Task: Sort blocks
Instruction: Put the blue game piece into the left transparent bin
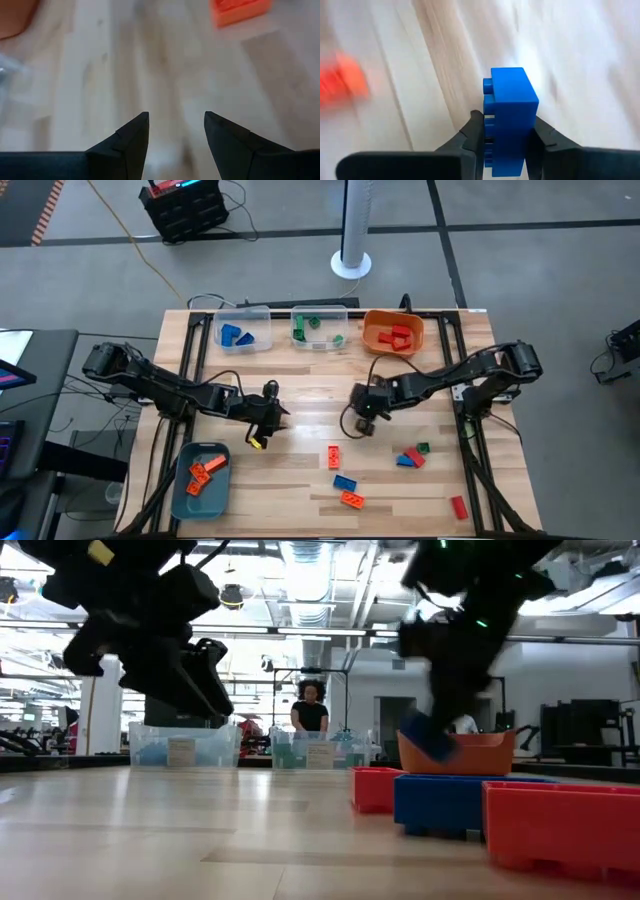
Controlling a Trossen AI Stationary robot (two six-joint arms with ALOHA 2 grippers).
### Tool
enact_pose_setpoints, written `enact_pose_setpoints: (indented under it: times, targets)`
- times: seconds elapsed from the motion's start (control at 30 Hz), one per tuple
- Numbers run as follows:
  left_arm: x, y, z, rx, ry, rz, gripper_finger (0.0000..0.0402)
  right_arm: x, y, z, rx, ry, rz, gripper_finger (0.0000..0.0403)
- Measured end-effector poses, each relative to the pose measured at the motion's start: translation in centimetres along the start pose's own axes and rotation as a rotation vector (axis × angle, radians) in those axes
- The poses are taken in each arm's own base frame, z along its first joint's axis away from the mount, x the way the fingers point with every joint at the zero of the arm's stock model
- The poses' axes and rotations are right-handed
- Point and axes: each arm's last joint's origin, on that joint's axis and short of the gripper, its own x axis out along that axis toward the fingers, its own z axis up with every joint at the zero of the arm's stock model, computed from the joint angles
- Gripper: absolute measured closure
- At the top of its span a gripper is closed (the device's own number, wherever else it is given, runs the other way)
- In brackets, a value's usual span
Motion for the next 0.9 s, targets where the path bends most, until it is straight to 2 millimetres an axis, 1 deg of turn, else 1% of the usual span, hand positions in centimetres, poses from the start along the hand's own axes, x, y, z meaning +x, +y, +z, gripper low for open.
enact_pose_setpoints:
  times: [0.13,0.23,0.4,0.57,0.7,0.9]
  targets:
    - [0.0,-0.1,0.5,-0.016,-0.058,-0.041,0.0217,-0.2,0.7,2.3,-0.014,-0.250,0.036,0.0303]
    - [0.0,0.0,1.0,-0.011,-0.110,-0.032,0.0217,-0.7,1.0,3.5,-0.026,-0.393,0.042,0.0303]
    - [-0.2,0.2,2.0,-0.028,-0.212,-0.015,0.0217,-1.9,2.3,5.2,-0.063,-0.619,0.116,0.0303]
    - [-0.3,0.5,2.6,-0.054,-0.272,-0.003,0.0217,-3.3,3.9,6.0,-0.137,-0.804,0.175,0.0303]
    - [-0.3,1.4,2.8,-0.112,-0.311,0.000,0.0217,-4.2,5.0,6.1,-0.194,-0.900,0.199,0.0303]
    - [-0.6,2.4,3.7,-0.158,-0.444,-0.095,0.0213,-5.1,5.7,6.3,-0.239,-0.998,0.212,0.0303]
